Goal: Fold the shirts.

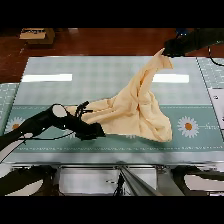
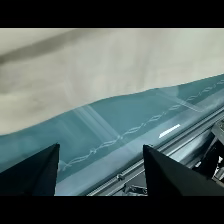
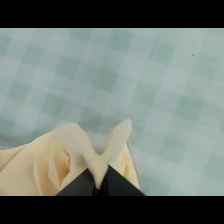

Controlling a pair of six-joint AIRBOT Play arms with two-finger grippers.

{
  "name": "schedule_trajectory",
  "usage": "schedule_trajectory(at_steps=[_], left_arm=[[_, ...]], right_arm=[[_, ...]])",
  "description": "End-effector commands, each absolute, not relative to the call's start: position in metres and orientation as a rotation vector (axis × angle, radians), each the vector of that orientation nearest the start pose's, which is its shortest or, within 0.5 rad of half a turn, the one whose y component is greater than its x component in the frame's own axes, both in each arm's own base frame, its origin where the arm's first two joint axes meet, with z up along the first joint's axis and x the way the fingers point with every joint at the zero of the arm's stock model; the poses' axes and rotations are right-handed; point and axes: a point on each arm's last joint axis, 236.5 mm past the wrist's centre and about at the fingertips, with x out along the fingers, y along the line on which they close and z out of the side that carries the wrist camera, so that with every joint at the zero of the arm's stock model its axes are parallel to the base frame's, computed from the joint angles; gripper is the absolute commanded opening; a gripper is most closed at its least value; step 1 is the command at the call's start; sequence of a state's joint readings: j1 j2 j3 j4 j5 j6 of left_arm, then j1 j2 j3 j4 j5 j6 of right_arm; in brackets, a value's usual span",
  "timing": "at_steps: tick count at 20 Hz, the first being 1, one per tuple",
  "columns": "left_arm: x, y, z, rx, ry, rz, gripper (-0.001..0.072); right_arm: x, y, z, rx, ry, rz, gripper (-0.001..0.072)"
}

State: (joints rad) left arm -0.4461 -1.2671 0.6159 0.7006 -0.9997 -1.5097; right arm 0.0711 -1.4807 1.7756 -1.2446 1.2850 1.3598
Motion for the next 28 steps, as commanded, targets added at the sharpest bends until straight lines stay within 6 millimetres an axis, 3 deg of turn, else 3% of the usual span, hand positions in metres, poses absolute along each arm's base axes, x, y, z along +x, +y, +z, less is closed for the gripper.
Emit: schedule_trajectory(at_steps=[1, 5, 8, 10, 11, 12, 15, 16, 17, 21, 22, 24, 26, 28], left_arm=[[0.202, -0.25, -0.104, -0.6, 1.633, -0.43, 0.0605], [0.246, -0.243, -0.112, -0.679, 1.477, -0.294, 0.0604], [0.264, -0.238, -0.117, -0.74, 1.425, -0.208, 0.0585], [0.267, -0.235, -0.123, -0.756, 1.42, -0.177, 0.0427], [0.268, -0.234, -0.125, -0.756, 1.422, -0.169, 0.0422], [0.267, -0.233, -0.127, -0.755, 1.427, -0.164, 0.0314], [0.267, -0.223, -0.131, -0.726, 1.441, -0.154, 0.0085], [0.267, -0.219, -0.132, -0.724, 1.447, -0.148, 0.0077], [0.267, -0.215, -0.132, -0.722, 1.451, -0.147, 0.0018], [0.266, -0.216, -0.124, -0.658, 1.444, -0.23, 0.0016], [0.27, -0.218, -0.115, -0.644, 1.42, -0.263, 0.0016], [0.289, -0.226, -0.075, -0.614, 1.298, -0.358, 0.0015], [0.316, -0.235, -0.001, -0.625, 1.108, -0.453, 0.0014], [0.333, -0.236, 0.094, -0.638, 0.883, -0.544, 0.0015]], right_arm=[[0.476, 0.107, 0.156, 0.013, 0.953, 0.41, 0.0039], [0.474, 0.109, 0.156, 0.017, 0.96, 0.416, 0.0039], [0.474, 0.109, 0.156, 0.017, 0.96, 0.416, 0.0039], [0.474, 0.109, 0.156, 0.017, 0.961, 0.416, 0.004], [0.473, 0.109, 0.155, 0.017, 0.963, 0.417, 0.0039], [0.473, 0.109, 0.156, 0.017, 0.963, 0.417, 0.0039], [0.473, 0.109, 0.155, 0.017, 0.963, 0.417, 0.0039], [0.473, 0.109, 0.155, 0.016, 0.963, 0.417, 0.0039], [0.473, 0.108, 0.155, 0.015, 0.963, 0.415, 0.0039], [0.474, 0.108, 0.155, 0.014, 0.963, 0.414, 0.0039], [0.474, 0.108, 0.155, 0.013, 0.962, 0.414, 0.0039], [0.474, 0.108, 0.156, 0.012, 0.961, 0.414, 0.0039], [0.474, 0.108, 0.156, 0.01, 0.96, 0.416, 0.0039], [0.474, 0.108, 0.156, 0.01, 0.961, 0.416, 0.004]])
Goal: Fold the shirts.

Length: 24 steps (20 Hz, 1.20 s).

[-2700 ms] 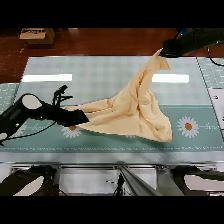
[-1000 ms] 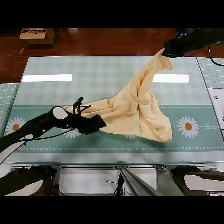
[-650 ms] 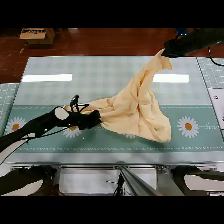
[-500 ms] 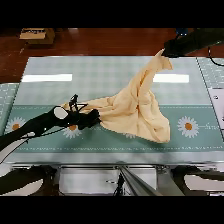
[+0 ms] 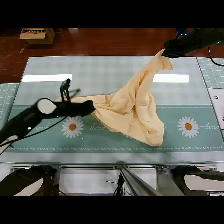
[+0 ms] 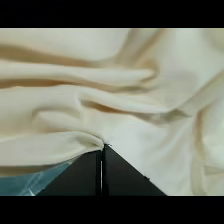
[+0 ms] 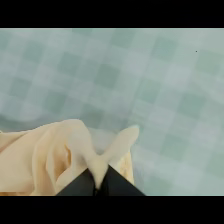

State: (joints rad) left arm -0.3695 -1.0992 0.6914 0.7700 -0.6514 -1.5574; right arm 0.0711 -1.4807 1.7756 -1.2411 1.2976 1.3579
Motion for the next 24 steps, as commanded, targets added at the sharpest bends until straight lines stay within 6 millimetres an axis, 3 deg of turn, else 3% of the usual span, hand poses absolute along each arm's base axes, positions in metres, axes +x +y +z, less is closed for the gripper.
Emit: schedule_trajectory(at_steps=[1, 3, 5, 7, 9, 11, 13, 15, 17, 20, 22, 24], left_arm=[[0.337, -0.231, 0.141, -0.645, 0.772, -0.576, 0.0014], [0.338, -0.21, 0.23, -0.663, 0.56, -0.605, 0.0015], [0.334, -0.181, 0.302, -0.663, 0.376, -0.596, 0.0015], [0.328, -0.148, 0.355, -0.636, 0.221, -0.554, 0.0015], [0.32, -0.115, 0.396, -0.557, 0.086, -0.495, 0.0015], [0.312, -0.09, 0.42, -0.531, 0.023, -0.434, 0.0015], [0.298, -0.072, 0.436, -0.492, -0.003, -0.384, 0.0015], [0.281, -0.065, 0.443, -0.45, 0.0, -0.357, 0.0015], [0.259, -0.073, 0.446, -0.412, 0.026, -0.367, 0.0015], [0.216, -0.093, 0.457, -0.423, 0.027, -0.41, 0.0015], [0.184, -0.105, 0.47, -0.435, -0.017, -0.44, 0.0015], [0.15, -0.127, 0.483, -0.479, -0.059, -0.527, 0.0015]], right_arm=[[0.474, 0.108, 0.156, 0.01, 0.961, 0.416, 0.0039], [0.474, 0.108, 0.156, 0.011, 0.96, 0.416, 0.0039], [0.472, 0.11, 0.162, 0.017, 0.947, 0.423, 0.0039], [0.468, 0.113, 0.189, 0.026, 0.876, 0.432, 0.0039], [0.459, 0.111, 0.233, 0.02, 0.752, 0.422, 0.0039], [0.44, 0.104, 0.299, -0.003, 0.565, 0.394, 0.0039], [0.408, 0.091, 0.369, -0.034, 0.36, 0.345, 0.0039], [0.363, 0.074, 0.437, -0.042, 0.156, 0.279, 0.0038], [0.306, 0.056, 0.498, -0.024, -0.043, 0.215, 0.0038], [0.226, 0.042, 0.548, 0.002, -0.229, 0.182, 0.0037], [0.182, 0.035, 0.564, 0.007, -0.305, 0.165, 0.0037], [0.151, 0.024, 0.571, 0.009, -0.353, 0.126, 0.0037]])
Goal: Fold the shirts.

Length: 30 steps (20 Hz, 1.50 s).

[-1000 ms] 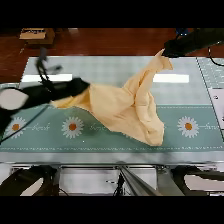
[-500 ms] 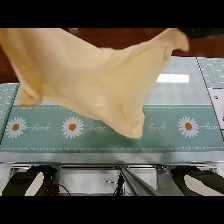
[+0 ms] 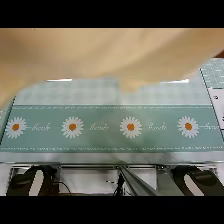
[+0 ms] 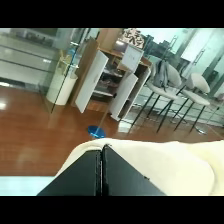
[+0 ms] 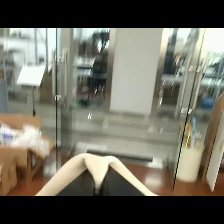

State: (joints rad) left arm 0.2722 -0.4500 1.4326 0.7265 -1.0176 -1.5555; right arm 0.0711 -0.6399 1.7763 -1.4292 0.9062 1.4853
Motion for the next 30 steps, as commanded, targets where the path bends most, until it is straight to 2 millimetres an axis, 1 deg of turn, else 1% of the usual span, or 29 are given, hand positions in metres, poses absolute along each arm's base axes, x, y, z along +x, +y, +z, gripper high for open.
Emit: schedule_trajectory(at_steps=[1, 2, 3, 4, 6, 8, 10, 12, 13, 15, 16, 17, 19, 20, 22, 24, 26, 28, 30], left_arm=[[0.135, -0.138, 0.488, -0.51, -0.069, -0.58, 0.0015], [0.126, -0.144, 0.489, -0.523, -0.066, -0.605, 0.0015], [0.12, -0.149, 0.484, -0.521, -0.045, -0.612, 0.0015], [0.119, -0.152, 0.474, -0.502, -0.004, -0.613, 0.0015], [0.127, -0.155, 0.435, -0.47, 0.148, -0.598, 0.0015], [0.139, -0.155, 0.399, -0.49, 0.275, -0.595, 0.0016], [0.159, -0.15, 0.365, -0.546, 0.37, -0.577, 0.0016], [0.183, -0.142, 0.325, -0.626, 0.465, -0.547, 0.0015], [0.197, -0.136, 0.302, -0.663, 0.498, -0.526, 0.0015], [0.226, -0.122, 0.261, -0.714, 0.524, -0.473, 0.0015], [0.24, -0.114, 0.24, -0.736, 0.532, -0.441, 0.0016], [0.255, -0.105, 0.218, -0.744, 0.539, -0.408, 0.0015], [0.284, -0.084, 0.176, -0.752, 0.546, -0.329, 0.0016], [0.298, -0.073, 0.155, -0.767, 0.558, -0.283, 0.0016], [0.32, -0.055, 0.118, -0.776, 0.589, -0.205, 0.0016], [0.338, -0.04, 0.088, -0.784, 0.627, -0.141, 0.0016], [0.352, -0.031, 0.062, -0.793, 0.667, -0.105, 0.0016], [0.36, -0.025, 0.028, -0.826, 0.744, -0.062, 0.0017], [0.363, -0.022, -0.002, -0.831, 0.816, -0.037, 0.0016]], right_arm=[[0.142, 0.019, 0.572, 0.013, -0.361, 0.11, 0.0037], [0.137, 0.017, 0.569, 0.016, -0.353, 0.104, 0.0037], [0.136, 0.017, 0.564, 0.014, -0.33, 0.104, 0.0037], [0.139, 0.017, 0.557, 0.012, -0.299, 0.103, 0.0037], [0.153, 0.013, 0.537, -0.005, -0.207, 0.077, 0.0037], [0.174, 0.007, 0.516, -0.033, -0.107, 0.046, 0.0037], [0.211, 0.006, 0.486, -0.092, 0.034, 0.036, 0.0037], [0.263, 0.011, 0.443, -0.162, 0.212, 0.054, 0.0037], [0.295, 0.014, 0.42, -0.175, 0.296, 0.066, 0.0037], [0.36, 0.028, 0.379, -0.157, 0.401, 0.11, 0.0037], [0.393, 0.039, 0.354, -0.136, 0.454, 0.146, 0.0037], [0.422, 0.047, 0.327, -0.119, 0.507, 0.169, 0.0037], [0.472, 0.058, 0.268, -0.093, 0.615, 0.198, 0.0037], [0.492, 0.065, 0.24, -0.067, 0.657, 0.22, 0.0037], [0.523, 0.083, 0.201, -0.012, 0.69, 0.271, 0.0037], [0.549, 0.095, 0.178, 0.057, 0.68, 0.297, 0.0037], [0.567, 0.104, 0.159, 0.117, 0.675, 0.31, 0.0038], [0.575, 0.106, 0.133, 0.141, 0.716, 0.309, 0.0039], [0.573, 0.108, 0.108, 0.152, 0.787, 0.31, 0.0039]])
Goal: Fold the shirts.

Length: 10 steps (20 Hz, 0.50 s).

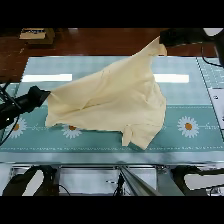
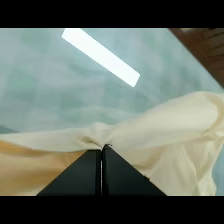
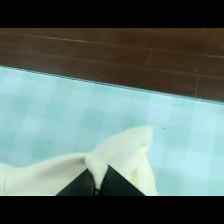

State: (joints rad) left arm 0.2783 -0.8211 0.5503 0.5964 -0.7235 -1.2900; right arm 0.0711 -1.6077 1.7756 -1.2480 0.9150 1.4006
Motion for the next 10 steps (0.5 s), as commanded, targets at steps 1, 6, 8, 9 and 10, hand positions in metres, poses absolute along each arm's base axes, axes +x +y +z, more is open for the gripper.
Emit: schedule_trajectory(at_steps=[1, 6, 8, 9, 10], left_arm=[[0.363, -0.021, -0.012, -0.824, 0.839, -0.034, 0.0017], [0.379, -0.001, 0.012, -0.71, 0.791, -0.077, 0.0348], [0.377, 0.036, 0.037, -0.581, 0.793, -0.071, 0.0458], [0.369, 0.059, 0.042, -0.559, 0.822, -0.027, 0.0455], [0.357, 0.079, 0.042, -0.597, 0.861, 0.042, 0.0452]], right_arm=[[0.57, 0.109, 0.098, 0.151, 0.819, 0.315, 0.0039], [0.548, 0.089, 0.111, 0.098, 0.867, 0.296, 0.0407], [0.519, 0.033, 0.127, -0.059, 0.926, 0.178, 0.0497], [0.5, -0.007, 0.134, -0.14, 0.978, 0.07, 0.0498], [0.48, -0.044, 0.138, -0.171, 1.035, -0.039, 0.0497]])
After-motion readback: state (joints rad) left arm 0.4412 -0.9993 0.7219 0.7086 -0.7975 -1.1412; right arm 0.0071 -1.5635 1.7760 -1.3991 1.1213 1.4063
